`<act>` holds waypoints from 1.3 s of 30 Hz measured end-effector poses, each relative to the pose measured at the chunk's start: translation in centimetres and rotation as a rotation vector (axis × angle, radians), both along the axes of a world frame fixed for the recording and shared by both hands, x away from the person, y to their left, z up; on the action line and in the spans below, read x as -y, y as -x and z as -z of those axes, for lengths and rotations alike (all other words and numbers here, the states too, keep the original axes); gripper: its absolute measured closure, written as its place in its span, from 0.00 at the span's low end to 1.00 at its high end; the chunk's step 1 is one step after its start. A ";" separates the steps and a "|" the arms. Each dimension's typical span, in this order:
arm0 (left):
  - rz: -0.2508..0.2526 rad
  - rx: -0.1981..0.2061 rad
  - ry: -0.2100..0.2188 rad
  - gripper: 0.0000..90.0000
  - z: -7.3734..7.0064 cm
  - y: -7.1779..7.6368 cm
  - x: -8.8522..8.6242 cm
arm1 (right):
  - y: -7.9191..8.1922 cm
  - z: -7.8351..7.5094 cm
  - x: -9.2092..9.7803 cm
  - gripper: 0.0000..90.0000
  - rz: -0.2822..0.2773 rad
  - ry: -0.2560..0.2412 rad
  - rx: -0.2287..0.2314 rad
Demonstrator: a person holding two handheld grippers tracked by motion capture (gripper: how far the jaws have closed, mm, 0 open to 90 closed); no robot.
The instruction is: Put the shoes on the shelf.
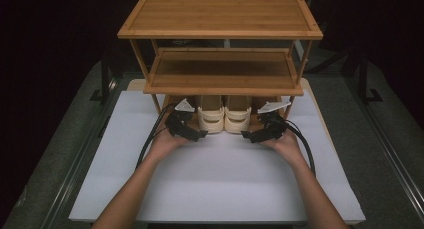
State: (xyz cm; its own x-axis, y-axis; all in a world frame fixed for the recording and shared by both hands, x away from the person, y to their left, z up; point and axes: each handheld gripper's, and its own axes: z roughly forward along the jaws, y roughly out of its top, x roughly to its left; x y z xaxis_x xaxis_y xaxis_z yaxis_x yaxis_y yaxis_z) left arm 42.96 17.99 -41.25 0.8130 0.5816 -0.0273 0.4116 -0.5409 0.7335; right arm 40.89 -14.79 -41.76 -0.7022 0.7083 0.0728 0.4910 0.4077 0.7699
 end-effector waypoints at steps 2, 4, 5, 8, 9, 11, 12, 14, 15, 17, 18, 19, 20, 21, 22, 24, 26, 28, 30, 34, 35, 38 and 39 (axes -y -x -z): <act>0.002 0.003 -0.003 0.05 -0.3 0.5 -0.4 | 0.7 -0.3 0.4 0.09 0.009 -0.012 0.010; 0.001 0.006 0.006 0.05 -0.5 1.0 -0.7 | 1.1 -0.5 0.9 0.09 0.011 -0.007 0.008; 0.003 0.005 0.003 0.05 -0.6 1.3 -0.8 | 1.4 -0.6 1.2 0.09 0.018 -0.014 0.015; 0.003 0.012 0.001 0.05 -1.1 2.2 -1.5 | 2.3 -0.9 2.0 0.09 0.032 -0.024 0.024; 0.004 0.016 0.003 0.05 -1.2 2.5 -1.7 | 2.6 -0.9 2.3 0.09 0.035 -0.025 0.028; 0.002 0.025 0.005 0.05 -1.5 3.0 -2.2 | 3.1 -1.0 2.8 0.08 0.039 -0.019 0.020; 0.006 0.023 0.003 0.05 -1.6 3.3 -2.5 | 3.4 -1.0 3.0 0.09 0.048 -0.019 0.026; 0.000 0.028 0.009 0.05 -1.7 3.8 -3.0 | 4.0 -1.1 3.5 0.09 0.058 -0.025 0.032; -0.001 0.027 0.010 0.05 -1.8 4.1 -3.2 | 4.3 -1.0 3.7 0.09 0.060 -0.028 0.035; -0.003 0.028 0.008 0.05 -1.9 4.6 -3.7 | 4.7 -1.1 4.2 0.09 0.072 -0.019 0.029; -0.006 0.021 0.001 0.05 -1.9 4.9 -3.9 | 5.1 -1.1 4.4 0.09 0.076 -0.023 0.036; -0.005 0.025 -0.002 0.05 -1.9 5.2 -4.2 | 5.4 -1.1 4.7 0.09 0.082 -0.026 0.038; -0.008 0.025 -0.004 0.05 -1.9 5.5 -4.4 | 5.7 -1.1 5.0 0.09 0.083 -0.022 0.037; -0.010 0.028 -0.005 0.05 -1.9 5.8 -4.7 | 5.9 -1.2 5.1 0.09 0.092 -0.009 0.033; -0.011 0.030 -0.007 0.05 -1.9 6.0 -5.1 | 6.2 -1.2 5.3 0.09 0.098 0.004 0.030; -0.022 0.030 -0.008 0.05 -1.8 6.6 -5.7 | 7.0 -1.2 5.9 0.09 0.110 -0.003 0.046; -0.031 0.029 -0.004 0.05 -1.7 7.2 -6.4 | 7.6 -1.1 6.4 0.09 0.117 -0.009 0.040; -0.040 0.027 -0.006 0.05 -1.6 7.8 -7.0 | 8.3 -1.0 7.0 0.09 0.126 -0.010 0.048; -0.047 0.030 -0.003 0.05 -1.5 8.5 -7.6 | 8.9 -0.8 7.4 0.09 0.134 -0.020 0.044; -0.066 0.025 -0.002 0.05 -1.3 9.7 -9.0 | 10.2 -0.3 8.2 0.09 0.142 -0.021 0.042; -0.071 0.026 -0.002 0.05 -1.3 10.0 -9.3 | 10.4 -0.2 8.3 0.09 0.146 -0.019 0.041; -0.088 0.023 -0.001 0.05 -1.0 10.8 -10.4 | 11.2 0.2 8.9 0.09 0.158 -0.019 0.046; -0.094 0.023 0.001 0.05 -0.8 11.1 -10.8 | 11.5 0.3 9.1 0.09 0.163 -0.018 0.045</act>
